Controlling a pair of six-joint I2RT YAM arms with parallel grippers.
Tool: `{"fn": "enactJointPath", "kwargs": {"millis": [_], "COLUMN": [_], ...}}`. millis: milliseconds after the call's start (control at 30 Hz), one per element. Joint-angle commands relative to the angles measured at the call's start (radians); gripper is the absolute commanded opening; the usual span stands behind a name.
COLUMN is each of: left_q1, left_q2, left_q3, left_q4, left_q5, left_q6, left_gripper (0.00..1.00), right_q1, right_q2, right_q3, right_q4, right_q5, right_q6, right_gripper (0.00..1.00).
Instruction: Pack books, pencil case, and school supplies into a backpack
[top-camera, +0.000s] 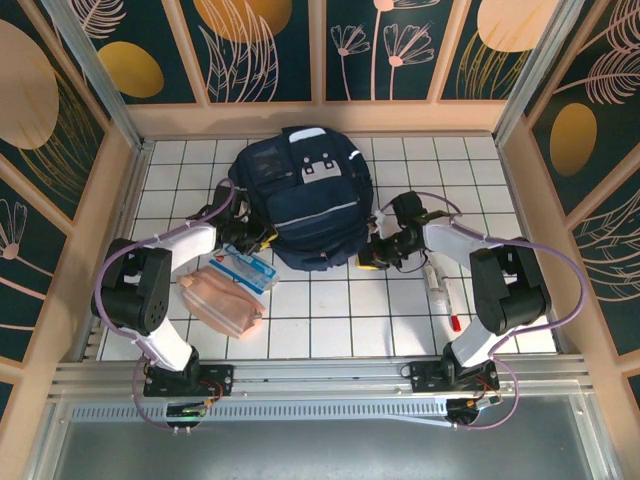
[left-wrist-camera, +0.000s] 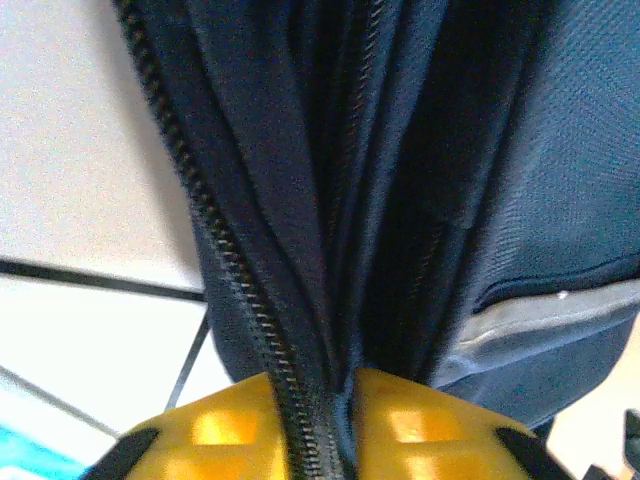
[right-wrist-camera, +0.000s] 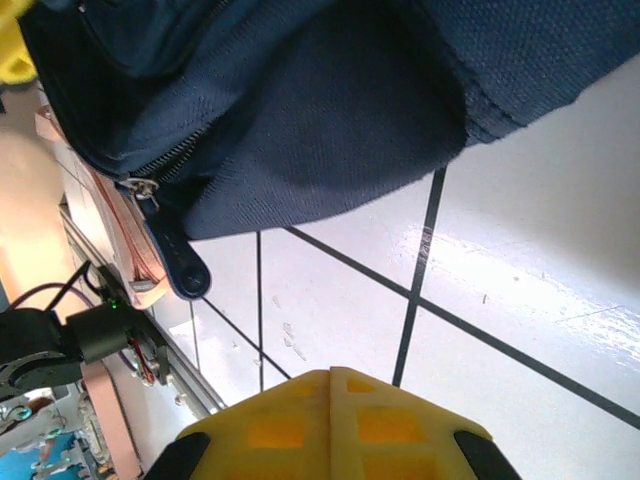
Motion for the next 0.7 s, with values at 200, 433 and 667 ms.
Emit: {"fn": "enactJointPath", "kwargs": {"millis": [200, 433, 667], "left_q1": [-0.033, -0.167, -0.208], "left_q2": [-0.145, -0.307, -0.278], "left_q3": [-0.137, -0.153, -0.183], "left_q4": [-0.073, -0.115, 0.009], "left_q5": [-0.035, -0.204, -0.209], "left_q6": [-0.200, -0.401, -0.512], "left_gripper": [0.34, 0.39, 0.41], "right_q1": [0.179, 0.304, 0.330], "right_q2": [-0.113, 0.002, 0.091], "right_q3": [0.071, 0.184, 0.252], "right_q4": [0.000, -0.033, -0.004], "right_q5": [0.259, 0.419, 0.446], "right_q6": [-0.057, -0.119, -0.139], "right_gripper": [0.34, 0.42, 0.45]}}
